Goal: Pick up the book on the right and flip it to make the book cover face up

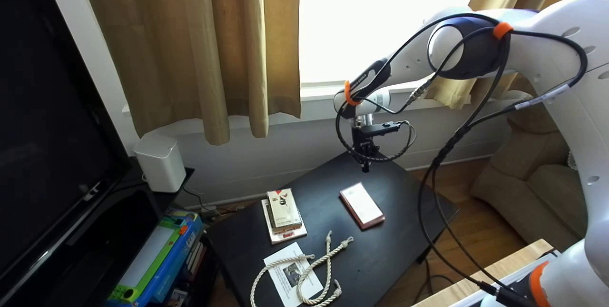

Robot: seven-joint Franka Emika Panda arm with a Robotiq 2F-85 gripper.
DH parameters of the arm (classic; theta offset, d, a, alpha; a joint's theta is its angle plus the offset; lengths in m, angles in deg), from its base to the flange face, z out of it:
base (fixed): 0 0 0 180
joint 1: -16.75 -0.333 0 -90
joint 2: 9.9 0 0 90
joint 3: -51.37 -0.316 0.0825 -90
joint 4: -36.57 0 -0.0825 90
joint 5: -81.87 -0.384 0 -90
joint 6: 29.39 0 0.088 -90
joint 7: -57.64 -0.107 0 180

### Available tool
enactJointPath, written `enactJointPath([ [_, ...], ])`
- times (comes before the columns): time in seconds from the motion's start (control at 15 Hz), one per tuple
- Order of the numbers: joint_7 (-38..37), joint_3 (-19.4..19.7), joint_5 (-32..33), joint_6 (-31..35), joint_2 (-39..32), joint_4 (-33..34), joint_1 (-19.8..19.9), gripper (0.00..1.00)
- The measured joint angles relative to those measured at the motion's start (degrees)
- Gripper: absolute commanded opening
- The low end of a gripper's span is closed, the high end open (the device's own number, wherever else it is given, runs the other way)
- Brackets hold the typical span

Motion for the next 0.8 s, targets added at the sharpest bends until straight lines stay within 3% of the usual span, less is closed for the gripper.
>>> enactJointPath([
  [0.2,-0.2,1.7,5.4,-6.4,-2.2,4.0,-2.7,0.02],
  [0.27,-0.3,2.2,7.4,-8.2,-3.0,5.2,-3.5,0.33],
  [0.4,-0.3,3.2,10.9,-10.4,-4.9,7.5,-4.9,0.41],
  [0.53,-1.1,3.4,11.7,-9.4,-6.5,8.9,-5.1,0.56],
  [0.8,-4.4,3.5,11.2,0.3,-9.3,9.1,-4.2,0.85],
])
